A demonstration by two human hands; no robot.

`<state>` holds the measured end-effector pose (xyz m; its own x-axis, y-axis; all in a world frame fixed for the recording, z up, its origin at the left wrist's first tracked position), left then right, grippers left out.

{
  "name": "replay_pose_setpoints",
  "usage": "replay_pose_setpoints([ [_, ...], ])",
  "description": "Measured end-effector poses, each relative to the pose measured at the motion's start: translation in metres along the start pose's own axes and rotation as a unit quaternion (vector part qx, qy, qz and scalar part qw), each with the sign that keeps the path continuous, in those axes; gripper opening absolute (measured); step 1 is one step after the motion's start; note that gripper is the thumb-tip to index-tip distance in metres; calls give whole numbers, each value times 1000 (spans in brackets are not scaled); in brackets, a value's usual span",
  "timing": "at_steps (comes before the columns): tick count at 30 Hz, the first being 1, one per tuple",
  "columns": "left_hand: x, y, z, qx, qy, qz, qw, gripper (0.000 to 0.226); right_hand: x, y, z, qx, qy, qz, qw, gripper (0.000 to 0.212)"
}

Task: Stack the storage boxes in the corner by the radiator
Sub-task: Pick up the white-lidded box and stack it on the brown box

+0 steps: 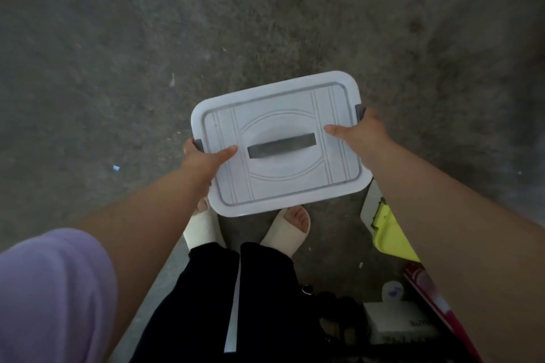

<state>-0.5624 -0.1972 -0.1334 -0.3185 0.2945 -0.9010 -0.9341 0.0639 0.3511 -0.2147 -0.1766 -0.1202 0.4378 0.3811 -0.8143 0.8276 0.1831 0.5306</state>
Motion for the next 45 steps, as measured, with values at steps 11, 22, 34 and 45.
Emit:
replay_pose_setpoints([
  [11, -118, 133, 77, -9, -89, 80, 993, 87, -160, 53, -124, -43, 101, 34, 993, 93],
  [22, -258, 288, 110, -148, -113, 127, 974, 81, -353, 77, -287, -140, 230, 41, 962, 88],
  [34, -345, 502, 40, -279, -66, 204, 936, 73, -556, -37, -410, -243, 335, 11, 910, 73],
  [45, -413, 719, -44, -366, -62, 265, 890, 66, -750, -199, -489, -264, 419, -76, 865, 61],
])
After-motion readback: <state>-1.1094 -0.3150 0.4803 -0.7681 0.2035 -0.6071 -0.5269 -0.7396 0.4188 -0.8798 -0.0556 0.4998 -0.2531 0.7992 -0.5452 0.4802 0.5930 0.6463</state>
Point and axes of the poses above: each hand's wrist, its own x-axis towards the middle knuckle, its own y-axis out of the back of the hand, z = x × y, the point moved 7 cm from there along x, towards the middle knuckle, and after that the axes turned 2 degrees about x, right-handed, at the moved point
